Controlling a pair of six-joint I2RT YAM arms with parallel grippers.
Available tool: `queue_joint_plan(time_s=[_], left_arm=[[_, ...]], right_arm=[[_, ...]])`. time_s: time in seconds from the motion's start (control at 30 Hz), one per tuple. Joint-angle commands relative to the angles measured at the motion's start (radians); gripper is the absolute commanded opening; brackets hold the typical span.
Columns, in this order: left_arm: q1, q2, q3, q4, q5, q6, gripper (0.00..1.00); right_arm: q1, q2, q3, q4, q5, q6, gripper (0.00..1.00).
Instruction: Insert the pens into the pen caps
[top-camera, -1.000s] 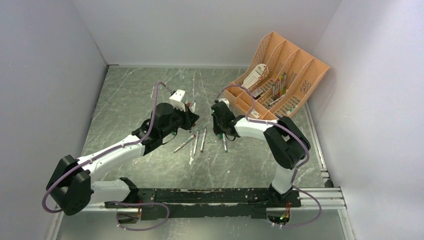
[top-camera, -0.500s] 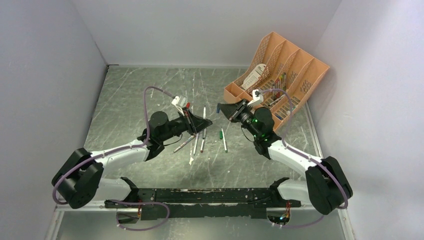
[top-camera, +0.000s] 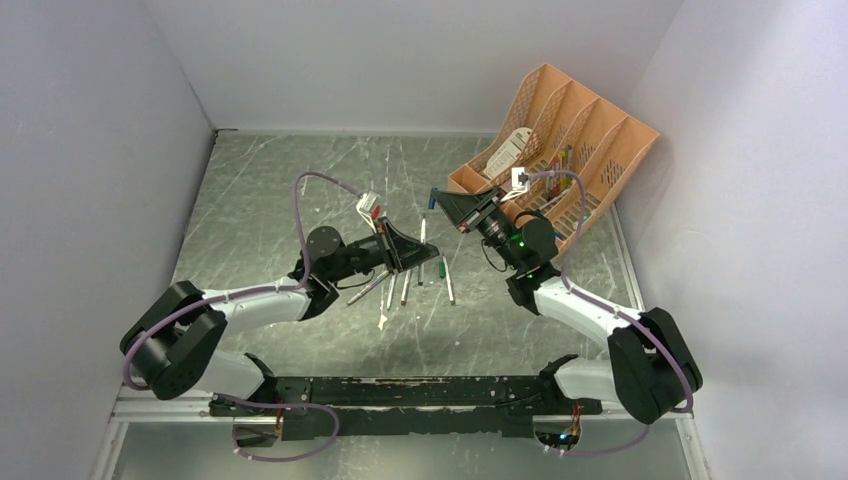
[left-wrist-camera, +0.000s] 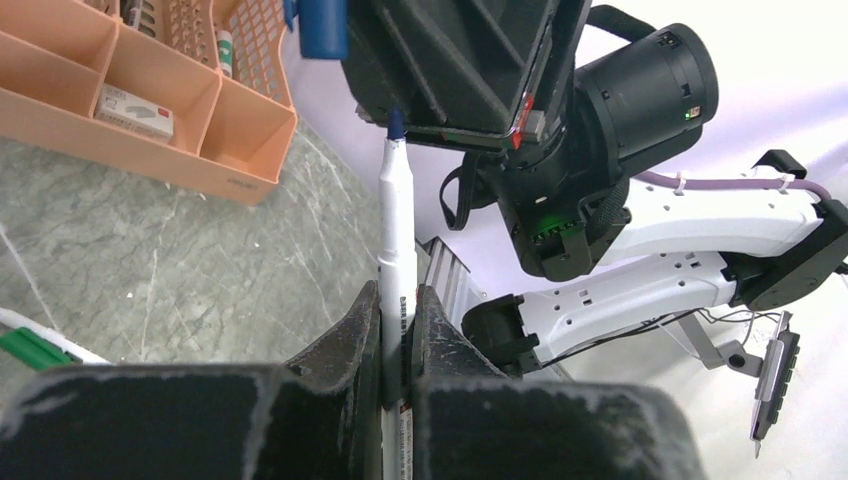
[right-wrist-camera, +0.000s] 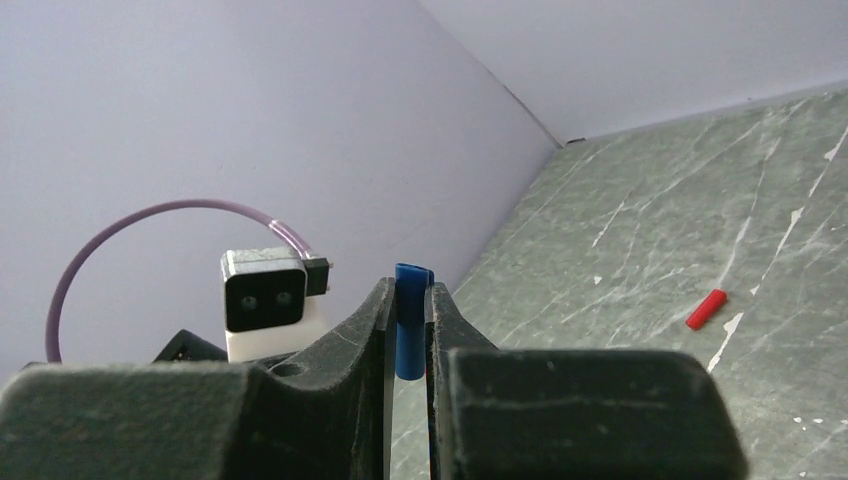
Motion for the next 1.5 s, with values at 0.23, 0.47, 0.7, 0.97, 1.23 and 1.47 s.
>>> queue_joint_plan(time_s=[0.23,0.47,0.7,0.97,1.23,1.47], left_arm=[[-0.008,0.003,0.045,0.006,0.016,0.035,0.07],[-0.009,0.015,0.053,-0.002,0.018,0.037,0.07],[-0.009,0.012,0.056,-0.015,0.016,0.043,0.07],[-0.01,0.011,0.059,-0.023,0.015,0.046,0.07],[-0.011,0.011,0.067,-0.029,0.02,0.052,0.07],[-0.01,0.021,0.071,-0.027,0.023,0.049,0.07]], right_arm=[[-0.004,-0.035,0.009,0.062,-0.057,0.002,0.0],[-0.004,-0.049,0.003,0.056,-0.066,0.002,0.0],[-0.005,-0.039,-0.013,0.073,-0.085,0.014,0.0],[-0.005,-0.026,-0.018,0.088,-0.104,0.02,0.0],[-0.004,-0.009,-0.041,0.105,-0.107,0.019,0.0],[-0.006,-0.018,-0.043,0.096,-0.109,0.009,0.0]])
